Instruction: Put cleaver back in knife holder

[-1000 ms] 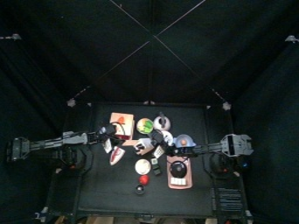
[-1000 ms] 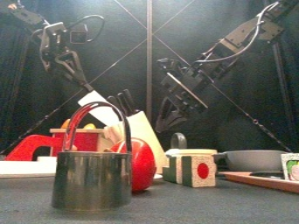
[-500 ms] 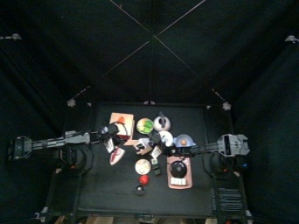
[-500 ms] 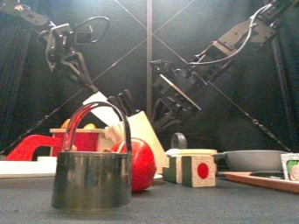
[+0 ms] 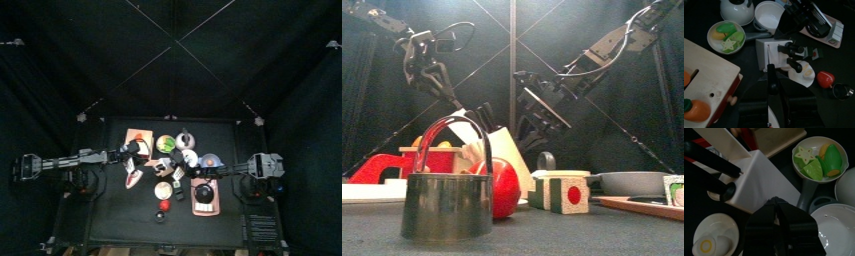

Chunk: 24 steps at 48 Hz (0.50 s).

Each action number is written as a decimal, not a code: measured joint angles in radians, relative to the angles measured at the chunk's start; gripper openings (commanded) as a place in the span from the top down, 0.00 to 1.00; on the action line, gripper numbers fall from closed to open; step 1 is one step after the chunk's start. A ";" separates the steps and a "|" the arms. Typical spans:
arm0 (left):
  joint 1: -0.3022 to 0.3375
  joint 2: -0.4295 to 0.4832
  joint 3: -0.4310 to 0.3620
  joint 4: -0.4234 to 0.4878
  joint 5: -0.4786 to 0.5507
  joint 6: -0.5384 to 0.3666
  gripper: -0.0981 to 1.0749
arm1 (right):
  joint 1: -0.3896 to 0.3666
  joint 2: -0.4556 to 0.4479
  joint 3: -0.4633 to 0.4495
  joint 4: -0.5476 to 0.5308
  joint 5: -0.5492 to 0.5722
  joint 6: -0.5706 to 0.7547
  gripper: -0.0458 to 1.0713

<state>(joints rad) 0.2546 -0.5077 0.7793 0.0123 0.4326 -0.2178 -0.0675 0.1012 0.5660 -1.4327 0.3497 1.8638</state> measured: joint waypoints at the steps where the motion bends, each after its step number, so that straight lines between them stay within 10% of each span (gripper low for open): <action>1: 0.002 0.005 -0.002 0.000 -0.003 0.000 0.58 | 0.000 0.000 0.000 0.000 0.000 0.000 0.63; 24: 0.003 0.097 -0.012 0.000 -0.061 0.000 0.44 | -0.002 0.000 -0.003 -0.005 -0.008 0.000 0.63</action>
<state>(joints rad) 0.2577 -0.4111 0.7670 0.0123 0.3712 -0.2178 -0.0690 0.1012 0.5630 -1.4373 0.3421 1.8638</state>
